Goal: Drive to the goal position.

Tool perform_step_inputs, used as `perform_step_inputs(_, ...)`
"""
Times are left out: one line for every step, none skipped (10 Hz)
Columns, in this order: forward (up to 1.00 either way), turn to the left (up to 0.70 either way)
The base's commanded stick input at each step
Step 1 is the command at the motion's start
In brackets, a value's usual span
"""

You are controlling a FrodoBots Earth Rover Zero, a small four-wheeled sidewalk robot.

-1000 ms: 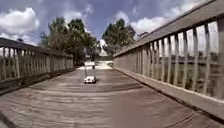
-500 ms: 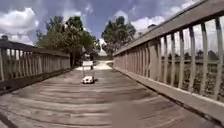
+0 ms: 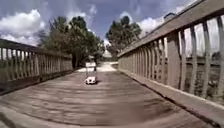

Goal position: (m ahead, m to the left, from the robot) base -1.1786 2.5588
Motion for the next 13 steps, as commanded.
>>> perform_step_inputs(0.85,0.00)
perform_step_inputs(0.85,0.00)
perform_step_inputs(0.85,0.00)
perform_step_inputs(0.85,0.00)
perform_step_inputs(0.85,0.00)
perform_step_inputs(0.85,0.00)
perform_step_inputs(0.85,0.00)
perform_step_inputs(0.85,0.00)
perform_step_inputs(0.85,0.00)
perform_step_inputs(0.85,0.00)
perform_step_inputs(0.85,0.00)
perform_step_inputs(0.85,0.00)
perform_step_inputs(0.85,0.00)
